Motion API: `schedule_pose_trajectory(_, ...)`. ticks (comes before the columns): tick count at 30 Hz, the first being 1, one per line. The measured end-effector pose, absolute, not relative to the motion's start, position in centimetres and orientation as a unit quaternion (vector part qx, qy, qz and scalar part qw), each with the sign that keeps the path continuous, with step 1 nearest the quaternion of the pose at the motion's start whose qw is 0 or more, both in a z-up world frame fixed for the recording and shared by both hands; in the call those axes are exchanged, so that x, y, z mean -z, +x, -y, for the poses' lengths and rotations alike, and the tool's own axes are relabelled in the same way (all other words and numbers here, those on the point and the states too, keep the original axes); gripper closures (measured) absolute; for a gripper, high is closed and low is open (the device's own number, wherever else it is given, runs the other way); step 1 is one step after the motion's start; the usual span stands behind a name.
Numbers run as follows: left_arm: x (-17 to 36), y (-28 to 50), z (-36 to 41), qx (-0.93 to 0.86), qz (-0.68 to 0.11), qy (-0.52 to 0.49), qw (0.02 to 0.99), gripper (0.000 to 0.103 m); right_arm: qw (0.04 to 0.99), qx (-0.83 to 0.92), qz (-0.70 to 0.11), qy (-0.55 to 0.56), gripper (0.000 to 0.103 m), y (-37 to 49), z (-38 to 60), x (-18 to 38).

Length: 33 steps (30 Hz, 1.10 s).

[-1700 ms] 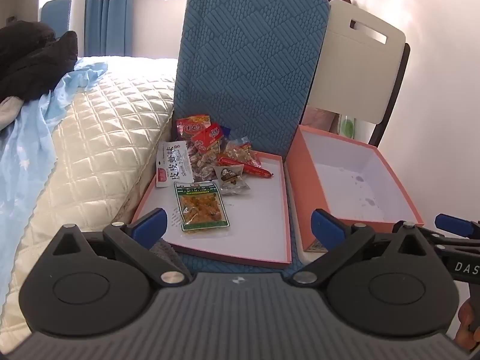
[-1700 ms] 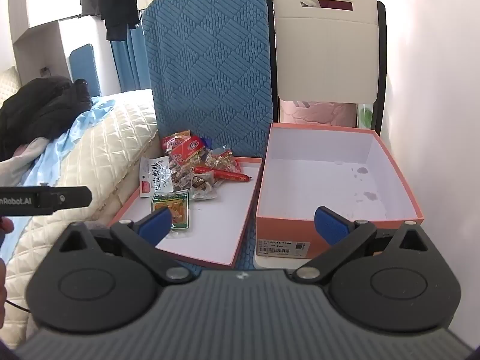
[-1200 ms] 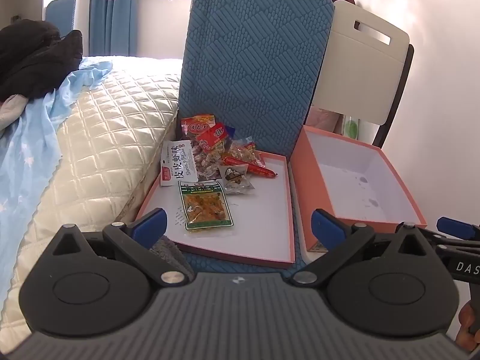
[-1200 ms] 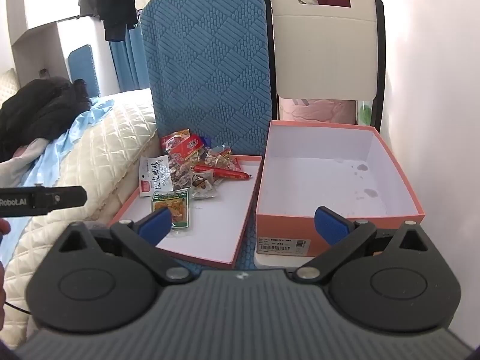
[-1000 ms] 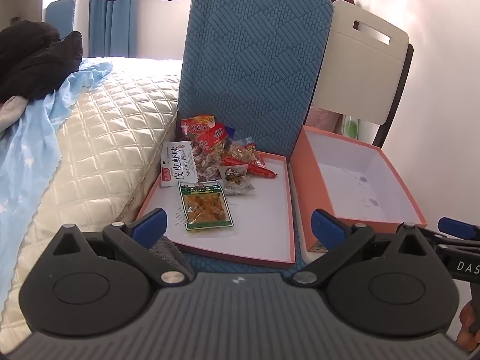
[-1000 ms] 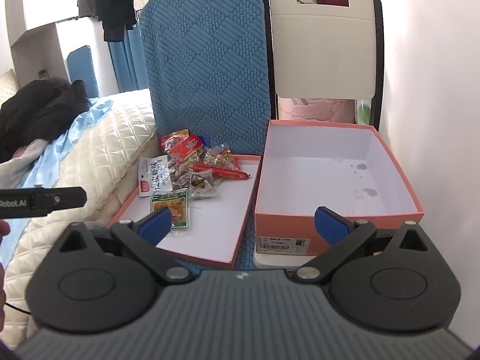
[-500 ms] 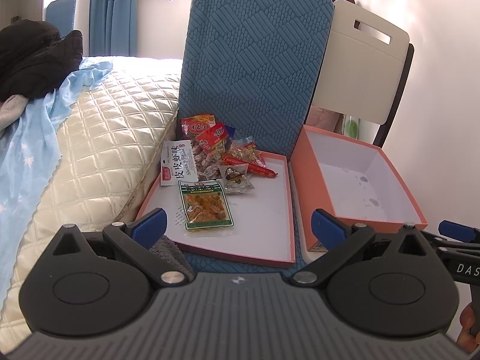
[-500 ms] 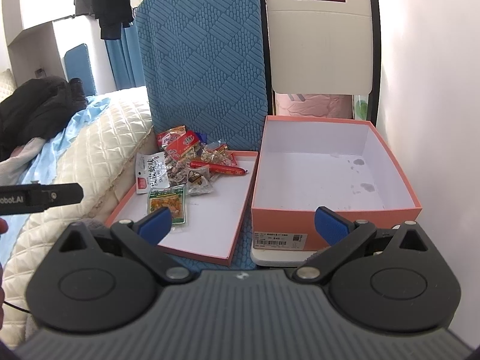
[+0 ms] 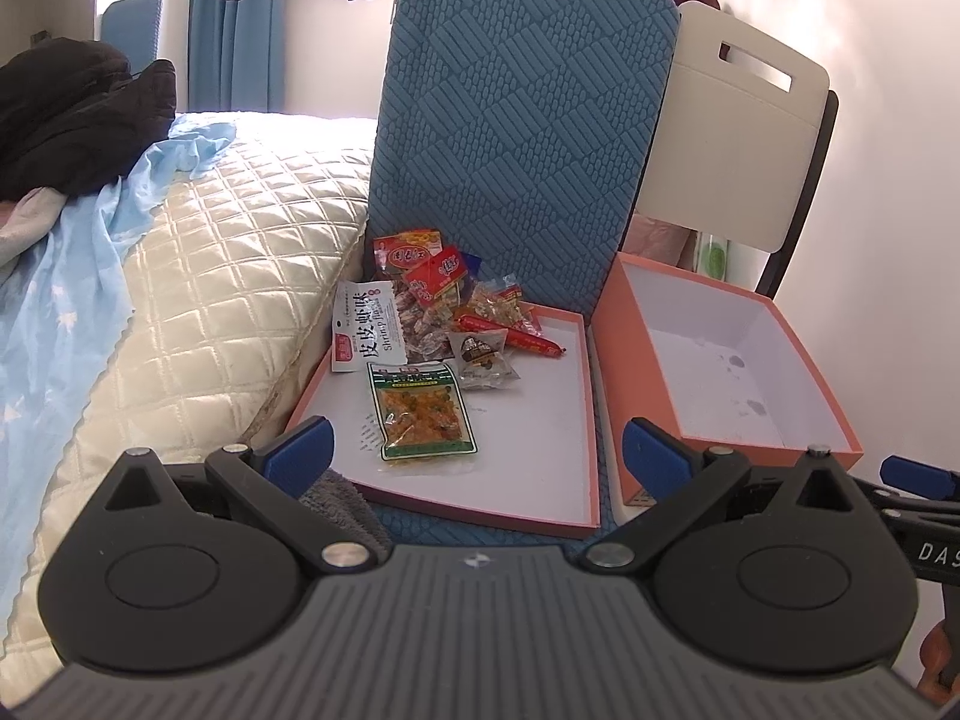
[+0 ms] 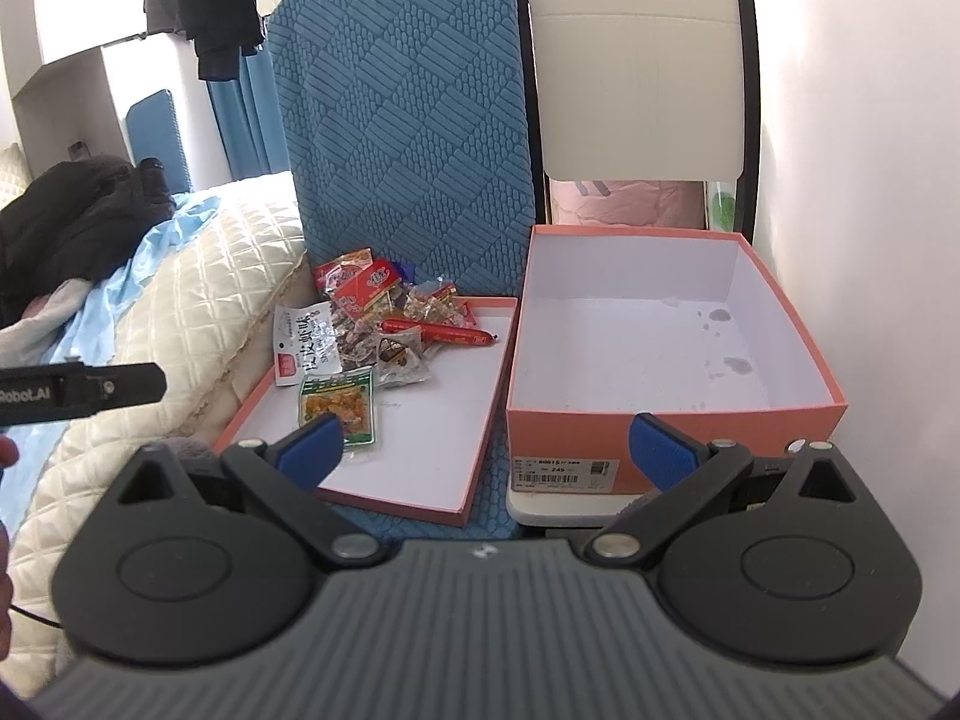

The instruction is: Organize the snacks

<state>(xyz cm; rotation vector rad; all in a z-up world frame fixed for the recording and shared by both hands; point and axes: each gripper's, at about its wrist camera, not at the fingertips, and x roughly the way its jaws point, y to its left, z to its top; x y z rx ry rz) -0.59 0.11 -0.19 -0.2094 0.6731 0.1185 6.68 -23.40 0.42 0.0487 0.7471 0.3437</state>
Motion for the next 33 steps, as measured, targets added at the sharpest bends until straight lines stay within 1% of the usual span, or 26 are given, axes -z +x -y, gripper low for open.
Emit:
schedule_pose_trajectory(23, -0.1, -1.3, -0.1, -0.071, -0.327, -0.097, 0.937, 0.0, 0.911, -0.183, -0.367, 0.034, 0.0, 6.7, 23.2, -0.5)
schedule_pose_trajectory(33, 0.9, -0.7, -1.0, -0.088, -0.329, -0.098, 0.935, 0.0, 0.917, -0.176, -0.357, 0.005, 0.0, 7.7, 22.5, -0.1)
